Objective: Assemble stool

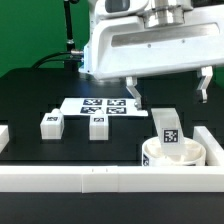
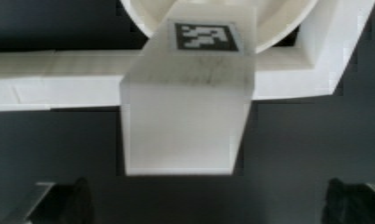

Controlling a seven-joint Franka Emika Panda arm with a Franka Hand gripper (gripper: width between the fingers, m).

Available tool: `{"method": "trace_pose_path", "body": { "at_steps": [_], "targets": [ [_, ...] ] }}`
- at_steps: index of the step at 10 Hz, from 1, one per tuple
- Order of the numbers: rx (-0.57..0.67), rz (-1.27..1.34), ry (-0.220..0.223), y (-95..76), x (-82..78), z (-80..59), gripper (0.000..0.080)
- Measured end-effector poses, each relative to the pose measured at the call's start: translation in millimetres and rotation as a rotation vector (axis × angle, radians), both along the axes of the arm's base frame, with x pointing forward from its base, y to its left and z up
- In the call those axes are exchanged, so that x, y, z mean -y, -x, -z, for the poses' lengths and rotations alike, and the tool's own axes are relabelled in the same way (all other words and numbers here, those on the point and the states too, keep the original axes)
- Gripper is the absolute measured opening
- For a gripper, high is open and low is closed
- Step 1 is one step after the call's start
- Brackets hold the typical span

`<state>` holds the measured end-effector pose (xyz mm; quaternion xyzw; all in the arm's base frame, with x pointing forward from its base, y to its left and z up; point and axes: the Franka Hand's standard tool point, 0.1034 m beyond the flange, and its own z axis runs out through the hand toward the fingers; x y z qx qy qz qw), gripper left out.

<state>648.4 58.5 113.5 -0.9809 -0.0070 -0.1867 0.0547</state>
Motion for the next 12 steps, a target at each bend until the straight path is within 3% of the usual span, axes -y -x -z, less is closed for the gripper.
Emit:
{"method": "trace_pose_path", "body": {
  "at_steps": [4, 6, 8, 9, 11, 12],
  "targets": [
    [-0.045, -0.008, -0.006, 1.5, -1.8, 1.9, 0.0649],
    [-0.195, -0.085, 0.000, 11.2, 1.2, 7.7, 0.0649],
    [-0.355, -0.140, -0.019, 7.2, 7.8, 5.7, 0.0649],
    [-0.331, -0.156, -0.015, -3.1, 7.9, 4.2, 0.0649],
    [-0.334, -0.158, -0.015, -1.4, 7.6, 5.7, 0.0649],
    [-0.307, -0.308, 0.025, -2.5, 9.3, 6.8, 0.0649]
  ]
}}
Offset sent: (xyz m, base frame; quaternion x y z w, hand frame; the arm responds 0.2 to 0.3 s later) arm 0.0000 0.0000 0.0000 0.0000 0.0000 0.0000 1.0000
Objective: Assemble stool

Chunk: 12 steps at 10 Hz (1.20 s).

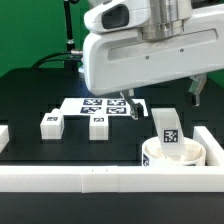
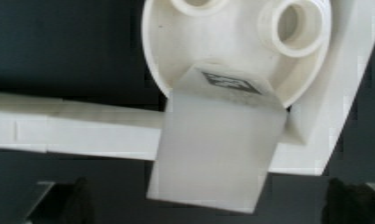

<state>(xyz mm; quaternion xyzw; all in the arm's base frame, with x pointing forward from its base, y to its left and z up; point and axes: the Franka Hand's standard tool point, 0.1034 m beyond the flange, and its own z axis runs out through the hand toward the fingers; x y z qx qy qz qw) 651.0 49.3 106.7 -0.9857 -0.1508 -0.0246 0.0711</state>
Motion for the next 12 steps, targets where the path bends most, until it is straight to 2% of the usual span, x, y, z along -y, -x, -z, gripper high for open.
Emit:
{"method": "trace_pose_path", "body": {
  "at_steps": [4, 8, 12],
  "targets": [
    [0.082, -0.558, 0.065, -2.6, -6.5, 3.3, 0.0649],
    [0.110, -0.878, 0.097, -2.1, -0.6, 4.5, 0.0649],
    [0.161, -1.271, 0.151, -6.3, -12.2, 2.0, 0.0649]
  ]
}}
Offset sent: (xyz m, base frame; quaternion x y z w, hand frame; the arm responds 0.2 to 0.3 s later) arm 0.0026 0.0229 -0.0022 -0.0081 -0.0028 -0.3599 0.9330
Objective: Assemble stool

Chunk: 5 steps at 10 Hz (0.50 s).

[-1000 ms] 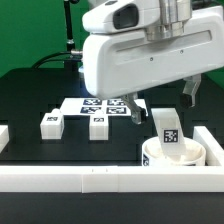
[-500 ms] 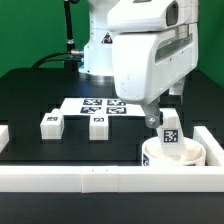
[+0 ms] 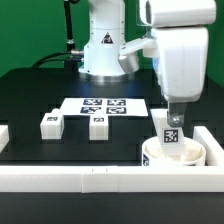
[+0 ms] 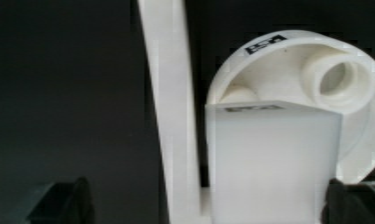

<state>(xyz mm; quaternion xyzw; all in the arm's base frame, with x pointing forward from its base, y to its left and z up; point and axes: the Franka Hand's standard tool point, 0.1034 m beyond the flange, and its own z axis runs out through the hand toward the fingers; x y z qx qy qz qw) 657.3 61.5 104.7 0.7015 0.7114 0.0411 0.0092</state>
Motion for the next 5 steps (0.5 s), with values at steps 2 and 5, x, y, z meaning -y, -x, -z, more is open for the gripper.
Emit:
{"method": "trace_pose_path", "body": {
  "at_steps": [2, 5],
  "targets": [
    [0.003, -0.064, 0.011, 0.4, -4.0, -0.2, 0.0649],
    [0.008, -0.045, 0.011, 0.0, -2.7, -6.0, 0.0649]
  ]
}}
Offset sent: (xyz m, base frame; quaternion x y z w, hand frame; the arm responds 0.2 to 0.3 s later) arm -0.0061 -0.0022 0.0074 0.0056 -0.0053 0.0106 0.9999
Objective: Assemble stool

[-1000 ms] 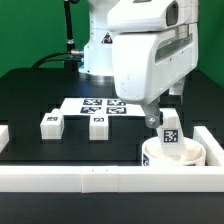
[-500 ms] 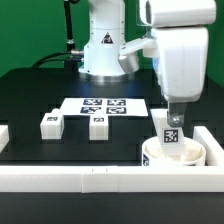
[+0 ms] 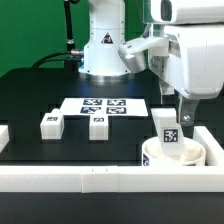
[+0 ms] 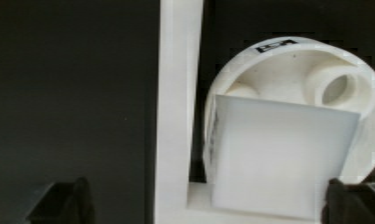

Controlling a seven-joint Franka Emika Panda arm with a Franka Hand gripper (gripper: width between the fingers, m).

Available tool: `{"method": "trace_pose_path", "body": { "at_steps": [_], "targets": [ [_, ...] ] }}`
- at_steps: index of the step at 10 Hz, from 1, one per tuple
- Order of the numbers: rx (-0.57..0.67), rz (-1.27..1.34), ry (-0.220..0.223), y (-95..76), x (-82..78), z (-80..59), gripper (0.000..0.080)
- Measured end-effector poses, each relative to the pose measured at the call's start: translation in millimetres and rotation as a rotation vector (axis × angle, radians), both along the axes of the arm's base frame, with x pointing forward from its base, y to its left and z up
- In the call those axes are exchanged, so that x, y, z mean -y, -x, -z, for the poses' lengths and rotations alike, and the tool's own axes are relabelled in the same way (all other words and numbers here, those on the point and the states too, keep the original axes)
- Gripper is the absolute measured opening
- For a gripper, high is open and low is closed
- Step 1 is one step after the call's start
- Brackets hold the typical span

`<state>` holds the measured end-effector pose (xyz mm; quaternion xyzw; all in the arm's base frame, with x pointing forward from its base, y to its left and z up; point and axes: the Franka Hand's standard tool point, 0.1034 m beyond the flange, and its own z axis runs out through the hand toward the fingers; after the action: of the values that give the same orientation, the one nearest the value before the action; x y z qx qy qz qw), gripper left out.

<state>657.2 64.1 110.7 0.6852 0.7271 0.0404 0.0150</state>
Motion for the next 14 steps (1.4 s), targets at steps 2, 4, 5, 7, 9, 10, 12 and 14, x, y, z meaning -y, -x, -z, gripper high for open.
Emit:
{"method": "trace_pose_path", "body": {
  "at_steps": [2, 4, 5, 7, 9, 10, 12, 14],
  "targets": [
    [0.005, 0.017, 0.000, 1.1, 0.0, -6.5, 0.0649],
    [-0.004, 0.024, -0.001, 4.3, 0.7, -1.7, 0.0649],
    [-0.014, 0.038, -0.001, 6.2, 1.3, 4.3, 0.0649],
    [-0.033, 0.074, -0.004, 10.4, 1.6, 15.5, 0.0649],
    [-0.041, 0.084, -0.004, 13.2, 1.4, 20.0, 0.0649],
    [-0.042, 0.085, -0.004, 13.7, 1.5, 21.0, 0.0649],
    [-0.041, 0.086, -0.004, 13.1, 3.0, 20.5, 0.0376],
    [-0.040, 0.095, -0.005, 12.8, 3.1, 19.9, 0.0338]
  ]
}}
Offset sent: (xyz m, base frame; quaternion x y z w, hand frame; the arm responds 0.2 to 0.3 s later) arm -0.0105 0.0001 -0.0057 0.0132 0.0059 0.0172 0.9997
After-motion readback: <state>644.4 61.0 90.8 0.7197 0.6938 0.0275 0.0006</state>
